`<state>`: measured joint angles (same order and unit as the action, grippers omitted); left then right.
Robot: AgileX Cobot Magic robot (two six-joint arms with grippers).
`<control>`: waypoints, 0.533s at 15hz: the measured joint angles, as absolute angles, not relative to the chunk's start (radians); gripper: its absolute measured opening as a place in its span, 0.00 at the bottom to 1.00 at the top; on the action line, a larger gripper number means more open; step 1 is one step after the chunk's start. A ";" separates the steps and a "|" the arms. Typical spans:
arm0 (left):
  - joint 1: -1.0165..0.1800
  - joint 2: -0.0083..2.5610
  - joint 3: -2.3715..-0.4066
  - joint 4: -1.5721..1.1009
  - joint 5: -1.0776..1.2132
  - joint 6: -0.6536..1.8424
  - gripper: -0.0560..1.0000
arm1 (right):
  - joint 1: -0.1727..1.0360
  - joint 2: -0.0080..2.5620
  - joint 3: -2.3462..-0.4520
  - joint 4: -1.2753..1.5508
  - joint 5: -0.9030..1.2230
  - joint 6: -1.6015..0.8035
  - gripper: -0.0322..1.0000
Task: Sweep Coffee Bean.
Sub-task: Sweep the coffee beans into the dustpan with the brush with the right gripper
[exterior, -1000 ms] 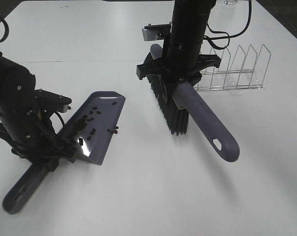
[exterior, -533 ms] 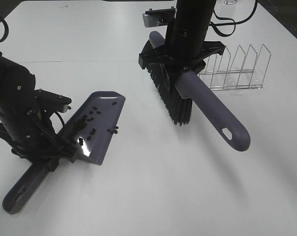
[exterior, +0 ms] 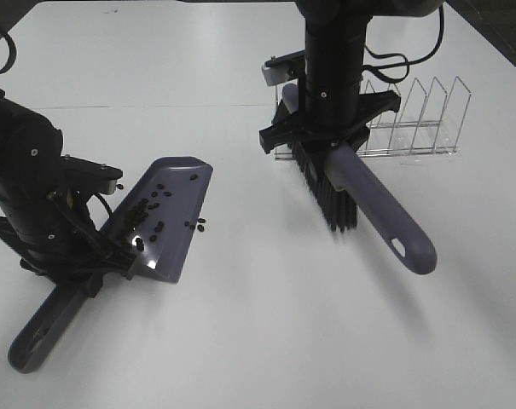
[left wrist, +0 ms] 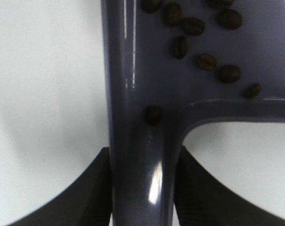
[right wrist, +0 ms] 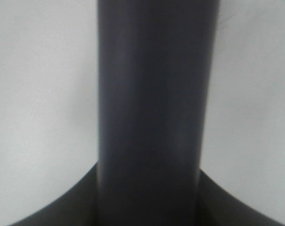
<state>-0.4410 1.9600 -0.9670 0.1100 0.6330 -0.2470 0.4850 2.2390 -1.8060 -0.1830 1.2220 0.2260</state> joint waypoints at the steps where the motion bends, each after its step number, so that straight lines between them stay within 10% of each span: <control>1: -0.441 1.960 -0.967 0.110 0.633 -0.247 0.37 | 0.485 2.264 -1.806 -0.149 1.219 0.227 0.32; 8: -0.441 1.960 -0.967 0.110 0.633 -0.247 0.37 | 0.556 2.374 -1.810 0.226 1.015 0.191 0.32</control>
